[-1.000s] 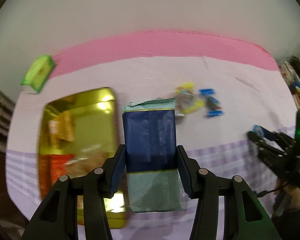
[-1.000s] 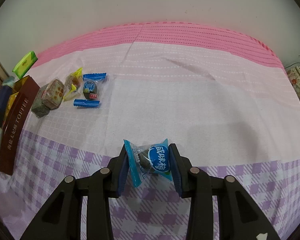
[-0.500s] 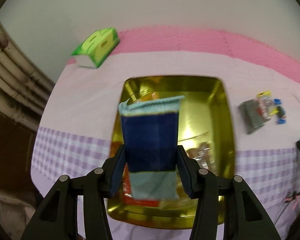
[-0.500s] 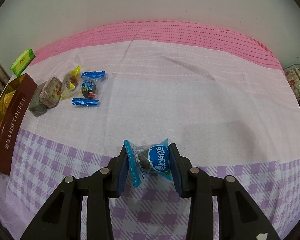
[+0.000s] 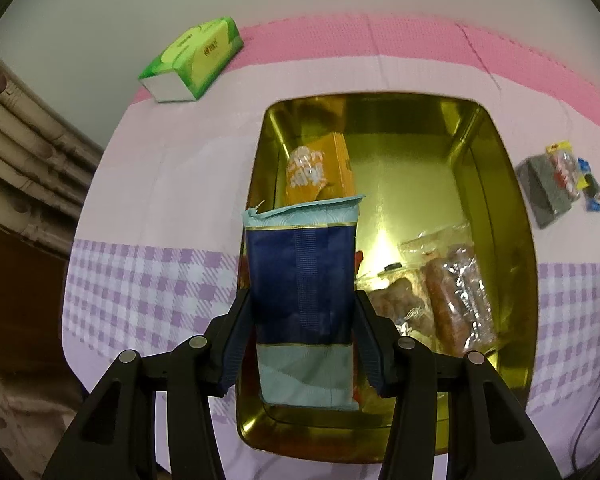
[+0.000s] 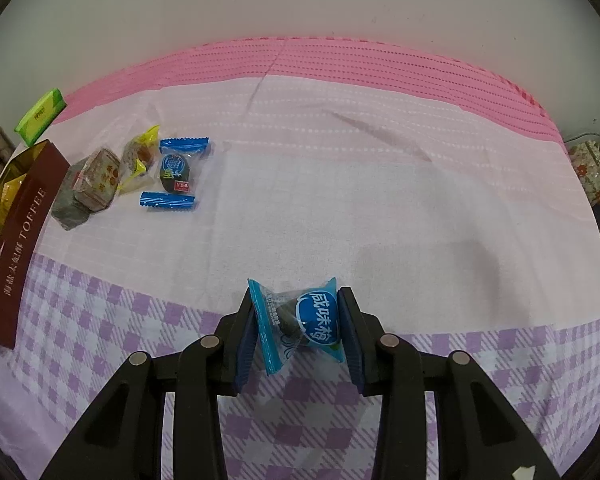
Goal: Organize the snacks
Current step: 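Carry the navy-and-teal packet into the tin and release it with the left tool, then lower the blue candy into the tin and open the right tool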
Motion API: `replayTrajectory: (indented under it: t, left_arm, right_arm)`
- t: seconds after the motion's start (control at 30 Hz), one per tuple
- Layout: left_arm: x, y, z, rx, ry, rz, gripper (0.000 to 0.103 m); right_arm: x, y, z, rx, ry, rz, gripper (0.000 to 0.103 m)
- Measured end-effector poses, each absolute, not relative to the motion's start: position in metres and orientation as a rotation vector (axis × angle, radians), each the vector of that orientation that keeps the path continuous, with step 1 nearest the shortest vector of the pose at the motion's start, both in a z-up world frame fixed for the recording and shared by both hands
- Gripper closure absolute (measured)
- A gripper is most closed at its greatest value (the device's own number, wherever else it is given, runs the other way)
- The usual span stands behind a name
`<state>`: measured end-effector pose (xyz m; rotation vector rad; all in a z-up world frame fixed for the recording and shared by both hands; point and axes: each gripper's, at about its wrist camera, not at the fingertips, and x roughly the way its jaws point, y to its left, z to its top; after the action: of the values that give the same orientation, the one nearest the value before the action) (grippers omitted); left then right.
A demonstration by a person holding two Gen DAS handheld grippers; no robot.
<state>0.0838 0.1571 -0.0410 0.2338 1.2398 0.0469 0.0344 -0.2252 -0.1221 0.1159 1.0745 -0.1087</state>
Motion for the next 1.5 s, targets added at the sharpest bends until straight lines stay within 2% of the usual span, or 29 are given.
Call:
replayTrajectory:
  t: [0.27, 0.73, 0.8, 0.93, 1.5]
  left_arm:
    - [0.081, 0.162, -0.056, 0.223, 1.271, 0.038, 0.058]
    - [0.076, 0.160, -0.052, 0.215, 1.236, 0.015, 0.057]
    - [0.075, 0.160, -0.047, 0.195, 1.220, 0.008, 0.055]
    - [0.071, 0.160, -0.036, 0.148, 1.167, -0.009, 0.044]
    - [0.055, 0.190, -0.011, 0.062, 1.011, 0.119, 0.035]
  right_arm:
    - [0.035, -0.226, -0.122, 0.117, 1.078, -0.114, 0.067]
    - [0.030, -0.225, -0.121, 0.140, 1.072, -0.159, 0.068]
    - [0.029, -0.225, -0.120, 0.146, 1.070, -0.155, 0.068]
    - [0.026, -0.221, -0.115, 0.143, 1.059, -0.152, 0.068]
    - [0.057, -0.127, -0.062, 0.080, 0.985, 0.057, 0.068]
